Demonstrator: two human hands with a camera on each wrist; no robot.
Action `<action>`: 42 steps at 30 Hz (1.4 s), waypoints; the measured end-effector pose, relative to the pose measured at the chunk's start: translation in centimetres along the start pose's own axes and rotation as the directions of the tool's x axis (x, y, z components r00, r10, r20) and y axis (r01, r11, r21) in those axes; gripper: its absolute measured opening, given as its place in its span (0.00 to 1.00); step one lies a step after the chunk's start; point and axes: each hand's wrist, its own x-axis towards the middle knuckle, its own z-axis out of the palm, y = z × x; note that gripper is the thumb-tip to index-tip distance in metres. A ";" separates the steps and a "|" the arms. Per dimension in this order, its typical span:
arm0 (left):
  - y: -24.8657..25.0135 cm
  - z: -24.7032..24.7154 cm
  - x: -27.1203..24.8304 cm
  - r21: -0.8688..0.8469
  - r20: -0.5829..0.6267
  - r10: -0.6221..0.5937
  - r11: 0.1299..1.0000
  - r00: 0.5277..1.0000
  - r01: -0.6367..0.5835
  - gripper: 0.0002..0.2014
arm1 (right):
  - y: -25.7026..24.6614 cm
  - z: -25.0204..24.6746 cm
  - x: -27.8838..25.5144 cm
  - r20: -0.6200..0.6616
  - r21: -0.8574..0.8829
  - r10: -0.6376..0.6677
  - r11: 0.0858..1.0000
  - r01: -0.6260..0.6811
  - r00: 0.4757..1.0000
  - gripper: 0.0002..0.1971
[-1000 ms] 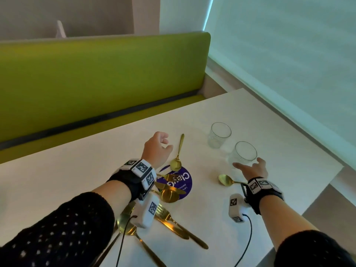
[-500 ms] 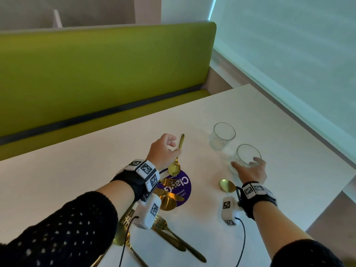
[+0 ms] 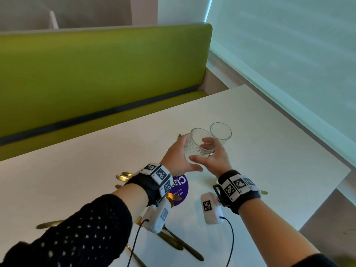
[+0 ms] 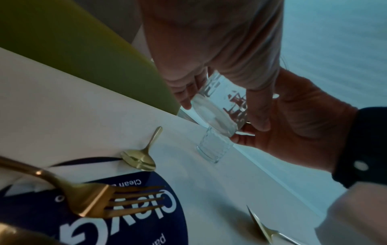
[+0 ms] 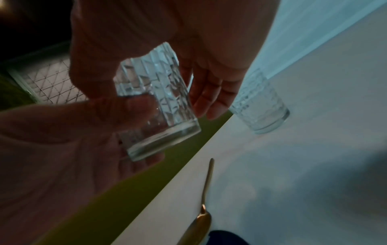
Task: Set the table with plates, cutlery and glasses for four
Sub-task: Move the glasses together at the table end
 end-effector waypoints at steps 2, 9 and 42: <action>-0.2 -0.3 -0.1 -0.012 -0.045 -0.015 1.000 0.999 0.015 0.46 | -0.4 0.5 0.0 0.062 0.039 0.001 0.999 -0.004 0.998 0.39; -1.8 -1.1 0.2 0.015 -0.154 -0.139 0.990 0.978 0.143 0.42 | 0.4 -1.1 1.7 0.195 0.025 0.177 0.982 -0.186 0.965 0.40; -4.0 -5.7 -0.2 -0.092 -0.266 -0.309 0.951 0.913 0.295 0.36 | 3.8 0.1 8.1 -0.417 0.156 0.411 0.911 -0.381 0.811 0.37</action>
